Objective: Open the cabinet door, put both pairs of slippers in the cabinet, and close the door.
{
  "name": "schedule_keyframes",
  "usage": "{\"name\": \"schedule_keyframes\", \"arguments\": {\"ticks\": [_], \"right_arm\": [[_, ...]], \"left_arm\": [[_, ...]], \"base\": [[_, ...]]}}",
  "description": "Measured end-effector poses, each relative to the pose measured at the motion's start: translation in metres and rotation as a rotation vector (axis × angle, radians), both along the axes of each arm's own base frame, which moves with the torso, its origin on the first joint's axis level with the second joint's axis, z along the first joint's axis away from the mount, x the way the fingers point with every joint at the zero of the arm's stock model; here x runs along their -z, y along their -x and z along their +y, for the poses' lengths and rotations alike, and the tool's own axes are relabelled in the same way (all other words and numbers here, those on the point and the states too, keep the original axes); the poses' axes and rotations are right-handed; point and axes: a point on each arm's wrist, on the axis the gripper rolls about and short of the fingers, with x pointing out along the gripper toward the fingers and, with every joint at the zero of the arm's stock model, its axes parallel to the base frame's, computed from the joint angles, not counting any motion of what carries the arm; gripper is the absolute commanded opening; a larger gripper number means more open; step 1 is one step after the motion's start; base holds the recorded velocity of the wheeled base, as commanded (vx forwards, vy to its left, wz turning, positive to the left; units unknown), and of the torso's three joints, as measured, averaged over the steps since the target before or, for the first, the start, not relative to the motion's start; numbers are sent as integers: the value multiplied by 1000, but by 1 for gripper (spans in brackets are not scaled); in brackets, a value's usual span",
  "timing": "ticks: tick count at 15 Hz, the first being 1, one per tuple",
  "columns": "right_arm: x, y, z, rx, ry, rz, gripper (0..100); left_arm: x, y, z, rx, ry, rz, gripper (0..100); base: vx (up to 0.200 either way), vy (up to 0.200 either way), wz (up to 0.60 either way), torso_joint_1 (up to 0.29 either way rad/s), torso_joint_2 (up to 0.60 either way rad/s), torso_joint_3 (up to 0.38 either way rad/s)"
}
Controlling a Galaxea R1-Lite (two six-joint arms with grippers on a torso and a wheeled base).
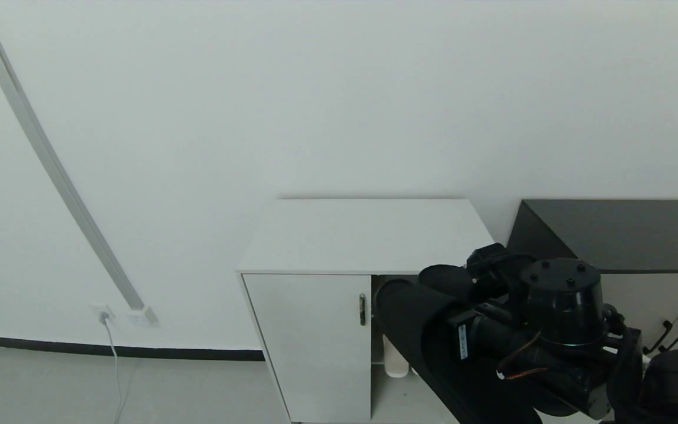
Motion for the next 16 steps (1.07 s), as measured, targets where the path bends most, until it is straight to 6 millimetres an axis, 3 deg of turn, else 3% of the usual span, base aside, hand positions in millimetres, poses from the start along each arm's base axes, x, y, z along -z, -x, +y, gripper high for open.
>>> {"name": "schedule_keyframes", "arguments": {"ticks": [10,16], "right_arm": [[2,1,0,-6,14,-3,0],[4,1,0,-8,17,1,0]], "left_arm": [[0,0,0,0,0,0,0],[0,0,0,0,0,0,0]], "base": [[0,0,0,0,0,0],[-200,0,0,0,5,4]]}}
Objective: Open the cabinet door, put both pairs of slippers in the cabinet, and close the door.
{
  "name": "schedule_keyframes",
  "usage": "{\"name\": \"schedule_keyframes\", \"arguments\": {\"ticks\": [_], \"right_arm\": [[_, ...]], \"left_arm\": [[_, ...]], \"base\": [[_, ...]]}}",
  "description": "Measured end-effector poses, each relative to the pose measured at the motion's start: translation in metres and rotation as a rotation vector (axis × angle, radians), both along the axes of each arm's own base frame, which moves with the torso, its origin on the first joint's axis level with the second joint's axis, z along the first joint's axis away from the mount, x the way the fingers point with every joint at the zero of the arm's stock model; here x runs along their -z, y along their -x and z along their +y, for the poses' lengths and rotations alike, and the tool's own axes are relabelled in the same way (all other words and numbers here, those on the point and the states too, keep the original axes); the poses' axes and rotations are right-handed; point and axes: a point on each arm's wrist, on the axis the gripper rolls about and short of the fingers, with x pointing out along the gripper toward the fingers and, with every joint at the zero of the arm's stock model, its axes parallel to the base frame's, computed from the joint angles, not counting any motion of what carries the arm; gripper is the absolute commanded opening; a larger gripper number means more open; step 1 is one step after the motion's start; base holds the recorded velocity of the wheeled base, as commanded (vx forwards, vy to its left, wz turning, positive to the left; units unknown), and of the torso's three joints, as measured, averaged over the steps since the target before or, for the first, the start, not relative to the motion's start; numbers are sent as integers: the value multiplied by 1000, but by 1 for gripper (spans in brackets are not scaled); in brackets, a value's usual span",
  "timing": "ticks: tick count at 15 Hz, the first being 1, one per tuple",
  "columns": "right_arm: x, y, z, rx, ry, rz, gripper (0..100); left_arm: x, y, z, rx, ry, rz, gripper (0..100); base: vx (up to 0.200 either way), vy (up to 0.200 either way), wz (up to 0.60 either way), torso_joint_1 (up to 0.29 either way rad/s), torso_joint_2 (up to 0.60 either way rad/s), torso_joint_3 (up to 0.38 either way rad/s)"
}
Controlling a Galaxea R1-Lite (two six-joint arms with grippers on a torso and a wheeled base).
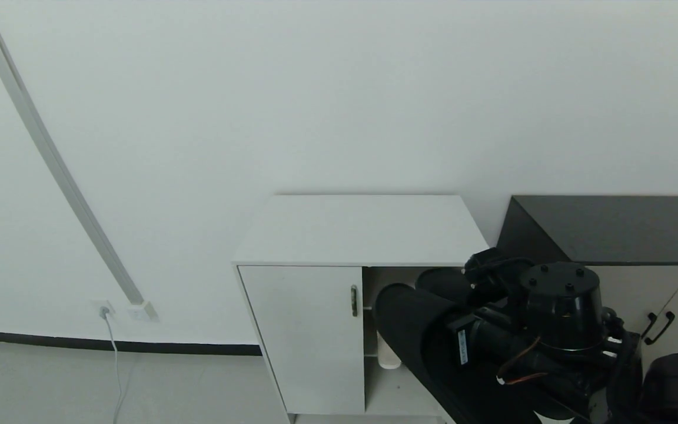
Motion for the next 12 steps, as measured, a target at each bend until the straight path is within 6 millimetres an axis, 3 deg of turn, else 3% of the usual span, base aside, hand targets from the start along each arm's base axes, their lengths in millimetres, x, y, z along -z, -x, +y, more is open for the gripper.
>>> {"name": "schedule_keyframes", "arguments": {"ticks": [6,8,12], "right_arm": [[2,0,0,1,6,5,0],[2,0,0,1,7,7,0],[5,0,-2,3,21,12,0]], "left_arm": [[0,0,0,1,4,0,0],[0,0,0,0,4,0,0],[0,0,0,0,4,0,0]], "base": [[0,0,0,0,0,0],[0,0,-600,7,7,2],[0,0,0,0,0,0]]}}
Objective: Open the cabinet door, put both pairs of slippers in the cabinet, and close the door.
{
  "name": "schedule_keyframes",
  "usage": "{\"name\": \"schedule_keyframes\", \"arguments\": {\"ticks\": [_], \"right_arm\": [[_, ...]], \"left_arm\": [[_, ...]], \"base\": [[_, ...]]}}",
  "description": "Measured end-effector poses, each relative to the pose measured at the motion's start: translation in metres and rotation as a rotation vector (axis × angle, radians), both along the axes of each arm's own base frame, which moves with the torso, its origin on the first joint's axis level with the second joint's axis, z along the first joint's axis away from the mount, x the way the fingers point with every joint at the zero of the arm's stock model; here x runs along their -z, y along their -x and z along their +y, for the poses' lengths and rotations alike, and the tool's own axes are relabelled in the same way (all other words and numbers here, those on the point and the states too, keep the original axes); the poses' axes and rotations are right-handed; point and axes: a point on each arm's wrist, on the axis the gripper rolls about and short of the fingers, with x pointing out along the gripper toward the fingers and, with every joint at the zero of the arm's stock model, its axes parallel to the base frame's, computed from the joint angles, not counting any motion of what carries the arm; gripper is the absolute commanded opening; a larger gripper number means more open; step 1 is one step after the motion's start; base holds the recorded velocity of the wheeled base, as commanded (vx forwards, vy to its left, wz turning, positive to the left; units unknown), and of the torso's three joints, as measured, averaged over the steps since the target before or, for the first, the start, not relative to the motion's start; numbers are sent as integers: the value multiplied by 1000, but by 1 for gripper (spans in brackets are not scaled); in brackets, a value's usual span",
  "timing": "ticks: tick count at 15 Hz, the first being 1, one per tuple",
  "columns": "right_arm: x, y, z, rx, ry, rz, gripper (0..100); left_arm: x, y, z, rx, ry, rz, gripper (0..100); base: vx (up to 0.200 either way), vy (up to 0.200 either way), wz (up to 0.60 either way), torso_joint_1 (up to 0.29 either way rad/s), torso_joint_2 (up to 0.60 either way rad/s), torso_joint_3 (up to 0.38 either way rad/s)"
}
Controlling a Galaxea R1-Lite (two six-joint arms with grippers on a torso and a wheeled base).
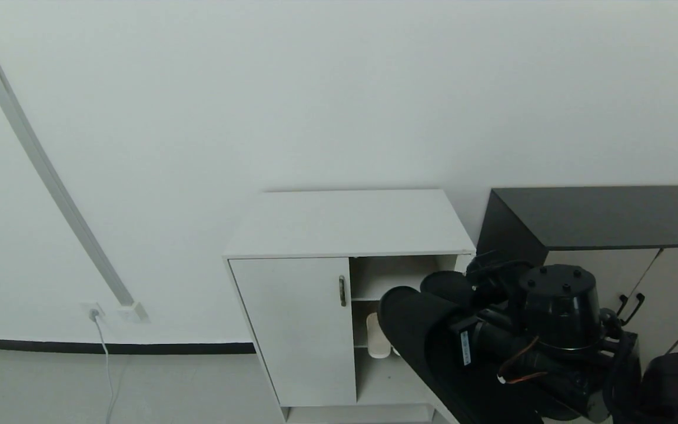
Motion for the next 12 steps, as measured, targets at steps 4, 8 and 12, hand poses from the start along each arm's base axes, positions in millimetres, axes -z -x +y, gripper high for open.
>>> {"name": "schedule_keyframes", "arguments": {"ticks": [4,8,12], "right_arm": [[0,0,0,-5,3,-4,0],[2,1,1,-7,9,3,0],[5,1,0,-8,4,-7,0]], "left_arm": [[0,0,0,-2,0,0,0],[0,0,0,-4,9,1,0],[0,0,0,-5,11,1,0]], "base": [[0,0,0,0,0,0],[0,0,0,-9,16,13],[0,0,0,-144,327,178]]}}
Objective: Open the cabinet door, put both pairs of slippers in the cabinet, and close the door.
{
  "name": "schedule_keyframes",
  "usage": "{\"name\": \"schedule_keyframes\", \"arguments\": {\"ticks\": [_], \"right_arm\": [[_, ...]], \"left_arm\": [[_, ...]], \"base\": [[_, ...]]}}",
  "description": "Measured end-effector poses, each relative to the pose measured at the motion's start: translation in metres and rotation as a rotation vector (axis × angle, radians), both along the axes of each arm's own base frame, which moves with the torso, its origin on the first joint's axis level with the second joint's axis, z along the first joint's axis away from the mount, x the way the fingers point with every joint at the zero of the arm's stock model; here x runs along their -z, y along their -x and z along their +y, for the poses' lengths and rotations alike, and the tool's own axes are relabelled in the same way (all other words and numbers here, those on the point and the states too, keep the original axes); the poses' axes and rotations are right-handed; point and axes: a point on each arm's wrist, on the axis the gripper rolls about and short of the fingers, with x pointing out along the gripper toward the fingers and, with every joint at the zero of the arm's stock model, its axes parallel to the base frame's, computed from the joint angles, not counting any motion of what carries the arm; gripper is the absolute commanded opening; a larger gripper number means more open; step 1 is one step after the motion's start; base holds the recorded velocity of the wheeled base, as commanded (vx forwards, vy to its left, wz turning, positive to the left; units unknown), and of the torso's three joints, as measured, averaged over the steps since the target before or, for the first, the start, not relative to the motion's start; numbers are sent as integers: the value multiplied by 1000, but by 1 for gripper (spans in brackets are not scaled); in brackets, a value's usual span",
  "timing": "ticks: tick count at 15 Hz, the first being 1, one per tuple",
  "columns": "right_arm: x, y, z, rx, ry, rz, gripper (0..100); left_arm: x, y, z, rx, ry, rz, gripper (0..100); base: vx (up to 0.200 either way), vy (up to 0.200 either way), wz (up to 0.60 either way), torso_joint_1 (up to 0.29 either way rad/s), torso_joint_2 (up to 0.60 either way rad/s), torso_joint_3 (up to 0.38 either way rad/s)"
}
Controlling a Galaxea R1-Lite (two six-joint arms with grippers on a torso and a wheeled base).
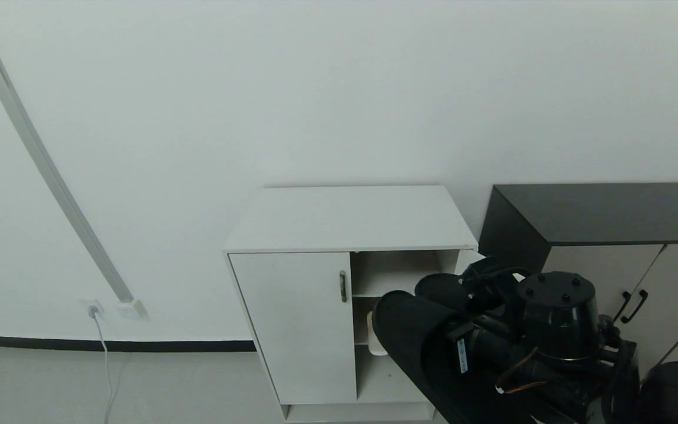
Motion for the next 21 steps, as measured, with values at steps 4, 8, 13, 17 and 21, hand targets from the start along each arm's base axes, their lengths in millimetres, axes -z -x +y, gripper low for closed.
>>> {"name": "schedule_keyframes", "arguments": {"ticks": [4,8,13,17,21], "right_arm": [[5,0,0,-10,20,-13,0],[11,-1,1,-10,25,-10,0],[15,-2,2,-11,27,-12,0],[17,-2,1,-14,40,-10,0],[17,-1,1,-13,39,-10,0]], "left_arm": [[0,0,0,0,0,0,0],[0,0,0,0,0,0,0],[0,0,0,0,0,0,0],[0,0,0,0,0,0,0],[0,0,0,0,0,0,0]], "base": [[0,0,0,-162,371,201],[0,0,0,-187,414,239],[0,0,0,-223,547,318],[0,0,0,-208,532,317],[0,0,0,-188,503,317]]}}
